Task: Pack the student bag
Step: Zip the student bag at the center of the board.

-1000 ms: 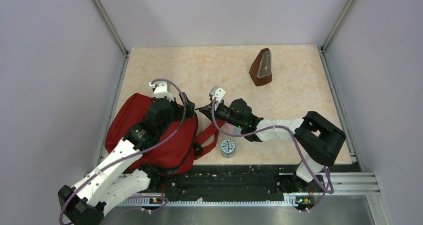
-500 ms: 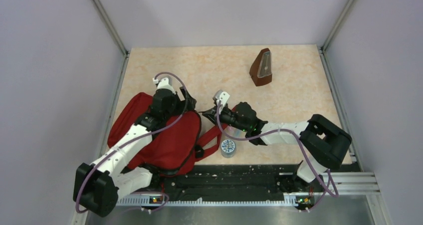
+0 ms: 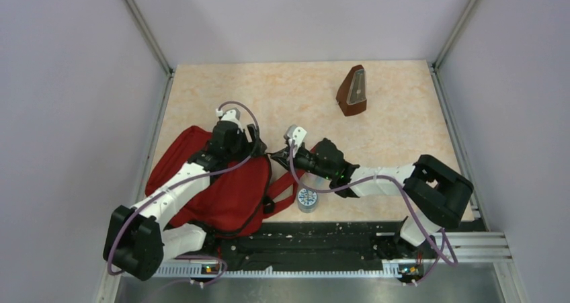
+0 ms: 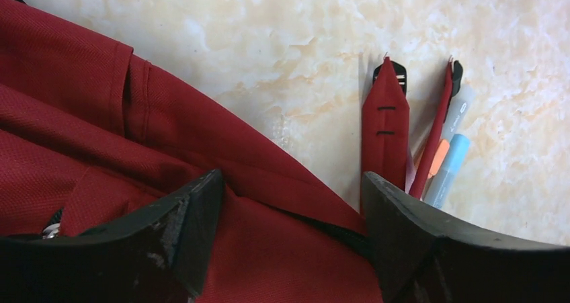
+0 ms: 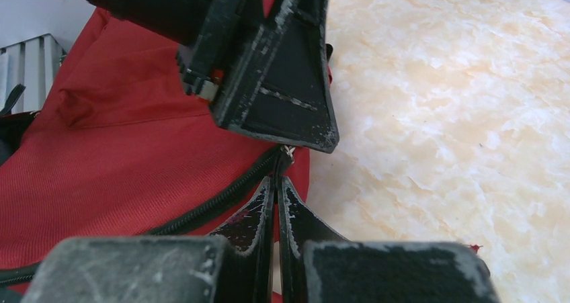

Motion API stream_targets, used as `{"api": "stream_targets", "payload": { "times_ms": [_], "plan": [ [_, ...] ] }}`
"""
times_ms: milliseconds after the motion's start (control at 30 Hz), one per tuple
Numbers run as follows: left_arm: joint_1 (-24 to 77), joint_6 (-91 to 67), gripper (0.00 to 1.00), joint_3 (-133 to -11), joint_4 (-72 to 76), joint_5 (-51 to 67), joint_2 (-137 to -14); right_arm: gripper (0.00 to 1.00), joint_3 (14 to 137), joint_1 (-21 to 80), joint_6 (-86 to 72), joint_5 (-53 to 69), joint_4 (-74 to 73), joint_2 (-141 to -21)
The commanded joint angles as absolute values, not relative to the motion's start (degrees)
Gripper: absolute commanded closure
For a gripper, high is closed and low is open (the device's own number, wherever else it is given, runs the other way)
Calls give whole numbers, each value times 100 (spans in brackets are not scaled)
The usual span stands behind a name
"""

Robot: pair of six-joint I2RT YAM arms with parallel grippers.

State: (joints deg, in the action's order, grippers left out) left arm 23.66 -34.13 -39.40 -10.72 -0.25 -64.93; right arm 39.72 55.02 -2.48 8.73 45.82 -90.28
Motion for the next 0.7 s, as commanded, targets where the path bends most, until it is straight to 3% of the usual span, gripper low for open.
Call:
{"api": "stream_targets", "payload": {
  "times_ms": [0,67,433,667],
  "plan": [
    [2359,-3202,24,-4104,-1029,53,-6755,100,3984,5705,-27,854,4827,-8845],
    [2363,-3124,30,-4209,-1100,-116,-6909,100,3973,5786,206,766,4773,-8825],
    [2364,-2949,98,-4467,-1230,-276,-7153,100,3799,5975,350,505,4392,-8403],
    [2323,-2866,100,-4614,-1242,-590,-7026,100,3533,6176,217,545,4200,-7868]
  ]
}}
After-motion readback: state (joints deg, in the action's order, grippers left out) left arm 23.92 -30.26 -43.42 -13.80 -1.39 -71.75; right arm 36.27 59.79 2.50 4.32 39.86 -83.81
